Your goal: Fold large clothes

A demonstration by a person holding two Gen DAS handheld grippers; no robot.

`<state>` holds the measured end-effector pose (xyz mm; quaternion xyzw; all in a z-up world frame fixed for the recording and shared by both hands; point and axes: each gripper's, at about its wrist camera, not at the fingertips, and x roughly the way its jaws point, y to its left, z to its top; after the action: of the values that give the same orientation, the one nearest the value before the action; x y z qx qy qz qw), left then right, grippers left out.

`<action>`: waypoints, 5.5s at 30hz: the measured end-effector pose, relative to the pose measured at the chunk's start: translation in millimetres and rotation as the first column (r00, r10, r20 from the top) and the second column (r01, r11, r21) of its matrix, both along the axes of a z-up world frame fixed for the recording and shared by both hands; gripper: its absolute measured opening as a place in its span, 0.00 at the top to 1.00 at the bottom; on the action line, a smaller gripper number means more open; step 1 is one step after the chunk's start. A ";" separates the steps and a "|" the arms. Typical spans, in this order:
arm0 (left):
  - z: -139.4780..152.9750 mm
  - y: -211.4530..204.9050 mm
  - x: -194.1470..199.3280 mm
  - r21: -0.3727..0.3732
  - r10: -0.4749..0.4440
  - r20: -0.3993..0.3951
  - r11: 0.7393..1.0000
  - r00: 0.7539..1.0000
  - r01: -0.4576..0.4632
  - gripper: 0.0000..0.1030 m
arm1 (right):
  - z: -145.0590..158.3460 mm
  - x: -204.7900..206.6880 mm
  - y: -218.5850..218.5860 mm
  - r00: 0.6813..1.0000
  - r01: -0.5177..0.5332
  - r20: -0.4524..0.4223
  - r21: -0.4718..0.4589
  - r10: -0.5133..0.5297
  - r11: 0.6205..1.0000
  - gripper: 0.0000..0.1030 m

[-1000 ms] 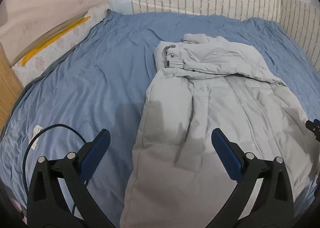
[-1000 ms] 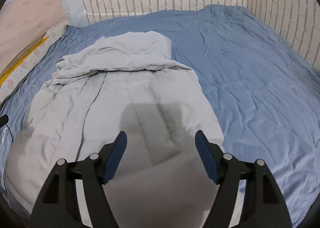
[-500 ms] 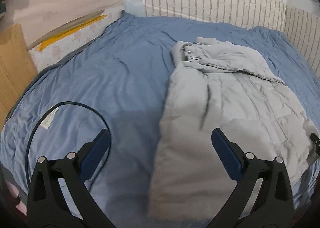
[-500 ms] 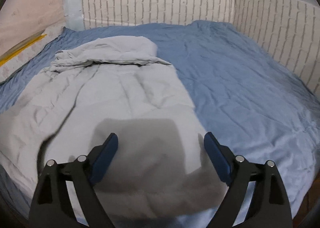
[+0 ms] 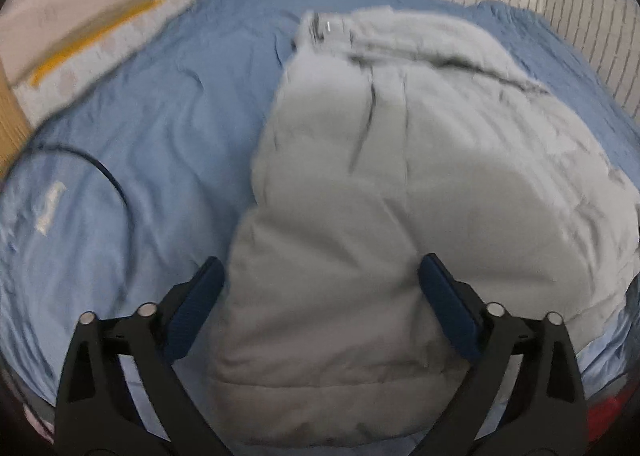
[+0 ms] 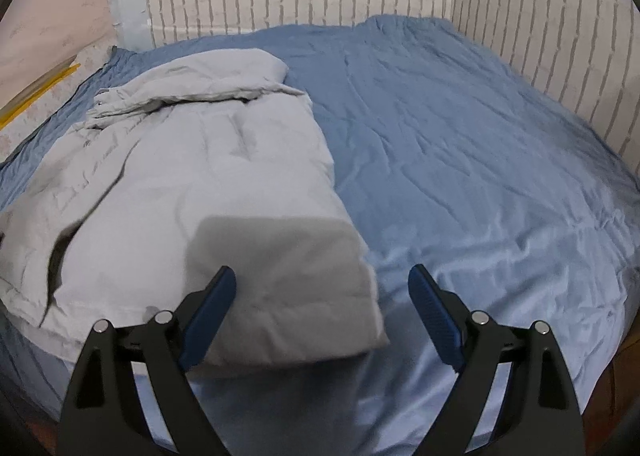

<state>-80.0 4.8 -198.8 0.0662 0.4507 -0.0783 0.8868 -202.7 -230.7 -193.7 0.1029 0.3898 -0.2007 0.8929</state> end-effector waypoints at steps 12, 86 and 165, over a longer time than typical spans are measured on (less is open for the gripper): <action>-25.5 2.8 9.6 -0.024 0.007 -0.026 1.000 1.000 -0.008 0.03 | -34.0 14.9 -11.4 0.997 -0.071 -0.012 0.198 0.075 0.978 0.25; 163.2 -30.2 161.4 -0.180 0.042 0.272 0.984 0.961 0.008 0.81 | 152.4 205.1 -21.6 0.933 -0.136 0.343 0.049 0.111 0.989 0.84; 78.7 -62.8 477.1 -0.073 -0.041 -0.005 0.996 0.999 0.041 0.95 | 129.1 488.2 -85.1 0.980 -0.156 0.114 -0.077 0.164 0.985 0.96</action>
<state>397.1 -58.0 -120.0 0.0425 0.4491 -0.1131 0.8853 285.5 -315.9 -64.5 0.0530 0.3353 -0.1347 0.9309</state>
